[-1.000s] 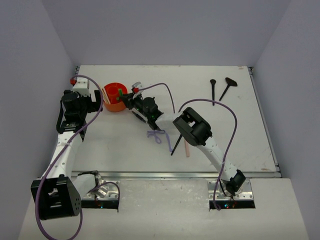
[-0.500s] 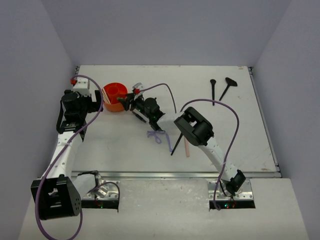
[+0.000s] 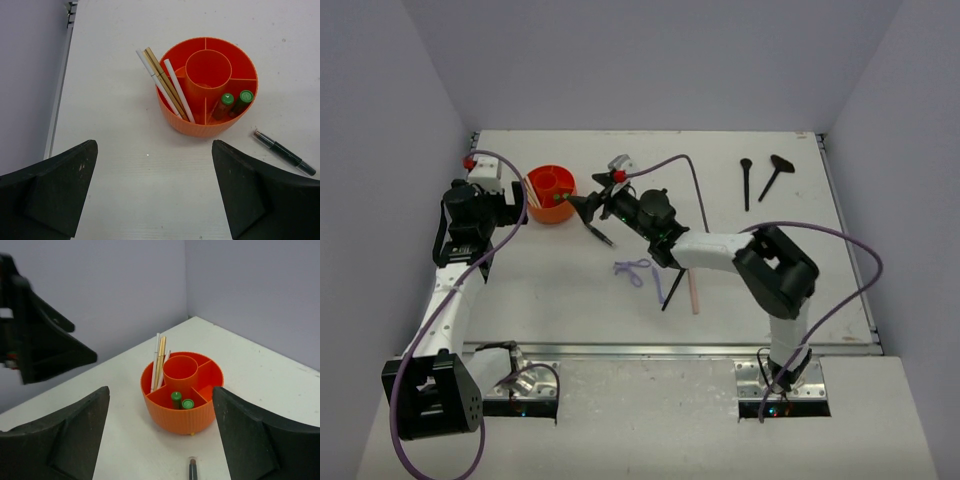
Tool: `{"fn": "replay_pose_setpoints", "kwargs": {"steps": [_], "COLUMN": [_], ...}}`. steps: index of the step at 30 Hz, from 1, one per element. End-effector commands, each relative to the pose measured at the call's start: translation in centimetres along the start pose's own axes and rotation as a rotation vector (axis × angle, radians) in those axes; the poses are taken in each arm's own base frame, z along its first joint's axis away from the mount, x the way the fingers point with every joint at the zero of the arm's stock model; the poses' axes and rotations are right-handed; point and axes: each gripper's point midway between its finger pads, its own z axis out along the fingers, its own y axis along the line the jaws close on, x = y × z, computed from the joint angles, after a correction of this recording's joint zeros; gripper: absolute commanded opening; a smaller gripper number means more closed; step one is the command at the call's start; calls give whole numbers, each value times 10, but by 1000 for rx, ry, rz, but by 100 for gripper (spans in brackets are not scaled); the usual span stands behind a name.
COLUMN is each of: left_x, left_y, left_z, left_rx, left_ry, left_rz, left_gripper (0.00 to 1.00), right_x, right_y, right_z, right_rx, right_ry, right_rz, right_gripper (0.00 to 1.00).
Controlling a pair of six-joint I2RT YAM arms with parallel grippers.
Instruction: Organize the makeup
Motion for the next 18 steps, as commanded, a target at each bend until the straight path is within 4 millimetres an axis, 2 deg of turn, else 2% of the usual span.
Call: {"fn": "replay_pose_setpoints", "kwargs": {"steps": [1,2,4,5,6,7,8,9,10,13,14,18], "left_x": [-21,-21,-23,-19,-17,-16,-16,-17,-17,-17,-16,-13], "left_y": [-1,-3,-5,-6,-8,-9,-10,-10,-10,-12,-13,-15], "left_z": [-5,-6,-6,-7,-8,-8,-9,-9,-9,-8,-8,-6], "left_rx": [27,34,47,54,63,68,72,74,75,86,92,102], "left_ry": [-70,-73,-79,-62,-53,-51,-52,-54,-56,-54,-52,-41], "left_rz": [13,14,15,11,9,9,10,11,10,8,8,8], "left_gripper": [96,96,96,96,96,96,95,95,95,95,95,95], "right_x": [-35,-26,6,13,17,16,16,16,14,-1,-7,-11], "right_y": [-16,-18,-28,-35,-52,-64,-85,-97,-110,-171,-198,-261], "right_z": [-59,-78,-125,-143,-168,-177,-197,-216,-227,-266,-280,-295], "right_rx": [120,131,167,201,275,317,393,445,493,710,801,964], "right_ry": [120,205,437,512,604,629,676,714,723,664,642,628], "right_rz": [-66,-95,-136,-145,-139,-134,-68,-15,22,138,163,244], "right_gripper": [89,90,91,92,92,93,93,93,93,92,92,90]}}
